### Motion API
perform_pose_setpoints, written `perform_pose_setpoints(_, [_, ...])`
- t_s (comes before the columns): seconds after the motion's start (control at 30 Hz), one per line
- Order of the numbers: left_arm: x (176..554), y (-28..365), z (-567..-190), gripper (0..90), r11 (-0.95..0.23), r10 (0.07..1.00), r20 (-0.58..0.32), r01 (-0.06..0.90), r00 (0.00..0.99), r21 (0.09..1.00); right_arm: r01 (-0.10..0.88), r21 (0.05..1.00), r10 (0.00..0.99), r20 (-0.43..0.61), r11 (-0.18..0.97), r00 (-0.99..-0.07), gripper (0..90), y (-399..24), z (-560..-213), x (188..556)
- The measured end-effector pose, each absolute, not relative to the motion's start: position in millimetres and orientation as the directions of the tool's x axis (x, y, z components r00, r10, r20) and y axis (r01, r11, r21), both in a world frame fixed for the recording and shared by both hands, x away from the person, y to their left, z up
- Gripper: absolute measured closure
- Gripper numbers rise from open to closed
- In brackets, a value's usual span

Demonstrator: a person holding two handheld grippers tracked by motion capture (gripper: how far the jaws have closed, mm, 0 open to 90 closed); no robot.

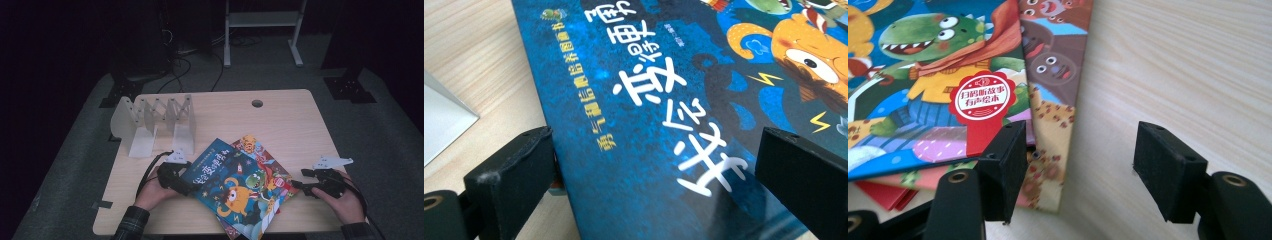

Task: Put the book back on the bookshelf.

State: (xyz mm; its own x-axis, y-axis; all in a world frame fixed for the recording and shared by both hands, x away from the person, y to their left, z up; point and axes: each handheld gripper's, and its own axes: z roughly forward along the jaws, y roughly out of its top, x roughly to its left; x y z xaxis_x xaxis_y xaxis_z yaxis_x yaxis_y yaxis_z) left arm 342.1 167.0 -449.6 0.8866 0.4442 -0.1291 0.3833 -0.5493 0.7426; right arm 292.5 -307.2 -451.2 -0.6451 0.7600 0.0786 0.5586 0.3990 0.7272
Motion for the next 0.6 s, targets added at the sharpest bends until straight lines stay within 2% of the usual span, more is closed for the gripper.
perform_pose_setpoints(0.6, [342, 168, -450, 2.2, -0.544, 0.443, -0.135, 0.386, 0.886, 0.745, 0.572, 0.724, 0.780, 0.074, 0.386, -0.621, 38.7, -298, -451, 334])
